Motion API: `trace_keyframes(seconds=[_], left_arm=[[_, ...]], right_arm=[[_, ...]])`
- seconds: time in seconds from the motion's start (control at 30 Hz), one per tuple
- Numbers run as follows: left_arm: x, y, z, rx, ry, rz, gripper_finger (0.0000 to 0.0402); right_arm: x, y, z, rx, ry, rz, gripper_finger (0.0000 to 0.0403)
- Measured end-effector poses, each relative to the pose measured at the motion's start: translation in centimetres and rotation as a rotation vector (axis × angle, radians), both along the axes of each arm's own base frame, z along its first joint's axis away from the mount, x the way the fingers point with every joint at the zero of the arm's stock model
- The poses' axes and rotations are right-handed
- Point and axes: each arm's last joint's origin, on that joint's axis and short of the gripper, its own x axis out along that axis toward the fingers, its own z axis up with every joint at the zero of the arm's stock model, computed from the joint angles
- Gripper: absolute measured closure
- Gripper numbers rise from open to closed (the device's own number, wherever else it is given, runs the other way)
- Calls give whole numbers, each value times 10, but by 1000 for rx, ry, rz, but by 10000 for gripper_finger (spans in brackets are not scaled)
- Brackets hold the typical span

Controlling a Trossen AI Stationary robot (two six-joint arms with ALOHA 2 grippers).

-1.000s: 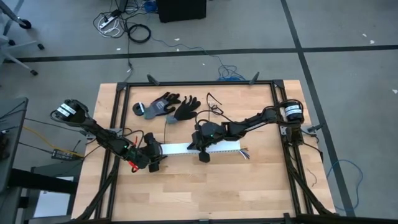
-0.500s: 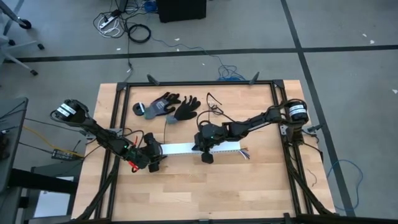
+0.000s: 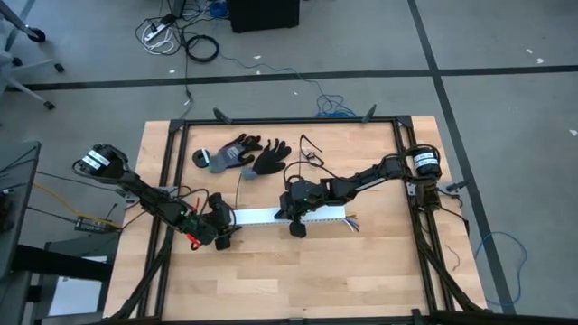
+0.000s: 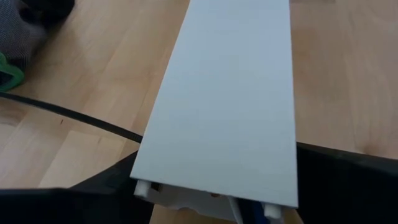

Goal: Ziptie cables
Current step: Close the white cable duct

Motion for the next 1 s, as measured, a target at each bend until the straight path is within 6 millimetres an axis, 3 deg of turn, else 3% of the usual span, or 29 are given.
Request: trace_keyframes(seconds=[0.27,1.0], left_arm=[[0,0,0,1,5,-2,143],[0,0,0,-22,2,4,140]], right_arm=[[0,-1,-1,5,-10,4,403],[7,-8,10,3,-147,56,403]])
